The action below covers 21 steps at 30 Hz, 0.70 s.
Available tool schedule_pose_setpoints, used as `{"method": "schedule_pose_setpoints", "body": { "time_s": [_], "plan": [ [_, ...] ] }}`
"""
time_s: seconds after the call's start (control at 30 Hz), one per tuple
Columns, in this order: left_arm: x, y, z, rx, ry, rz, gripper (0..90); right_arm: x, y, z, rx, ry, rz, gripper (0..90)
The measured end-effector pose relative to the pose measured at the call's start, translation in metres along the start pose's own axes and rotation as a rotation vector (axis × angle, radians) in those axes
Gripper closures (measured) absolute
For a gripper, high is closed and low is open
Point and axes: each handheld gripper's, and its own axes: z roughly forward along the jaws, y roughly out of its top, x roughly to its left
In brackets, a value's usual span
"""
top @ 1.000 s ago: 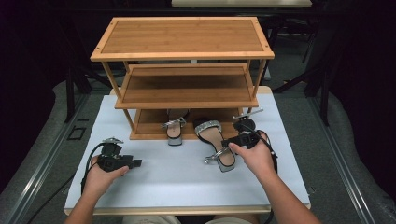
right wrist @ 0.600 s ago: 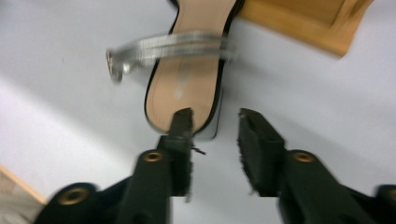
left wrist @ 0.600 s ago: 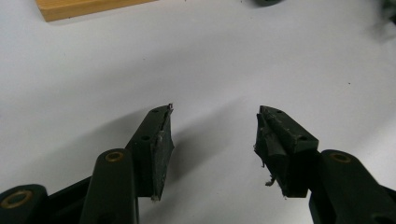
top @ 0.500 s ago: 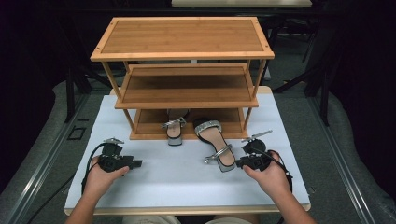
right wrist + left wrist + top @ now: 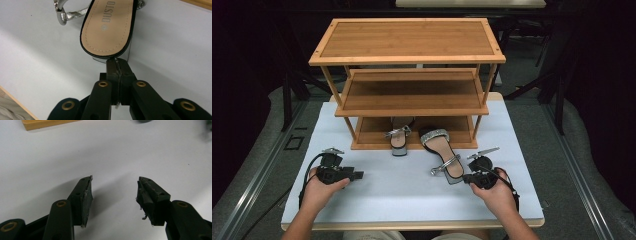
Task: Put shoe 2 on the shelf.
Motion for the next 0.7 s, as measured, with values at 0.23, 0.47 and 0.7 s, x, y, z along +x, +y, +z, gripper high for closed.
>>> {"method": "schedule_pose_setpoints", "body": {
  "time_s": [0.23, 0.47, 0.7],
  "plan": [
    [0.0000, 0.0000, 0.0005, 0.001, 0.001, 0.001, 45.7, 0.0023, -0.0017, 0.0015, 0.004, 0.035, 0.000, 89.8],
    [0.0000, 0.0000, -0.0003, 0.000, 0.000, 0.001, 45.8, 0.0060, -0.0004, 0.0024, 0.007, 0.032, -0.004, 89.9],
    [-0.0006, -0.0001, 0.0010, 0.000, 0.005, 0.002, 45.7, 0.0069, 0.0015, -0.0018, -0.026, 0.044, 0.019, 89.9]
  ]
}}
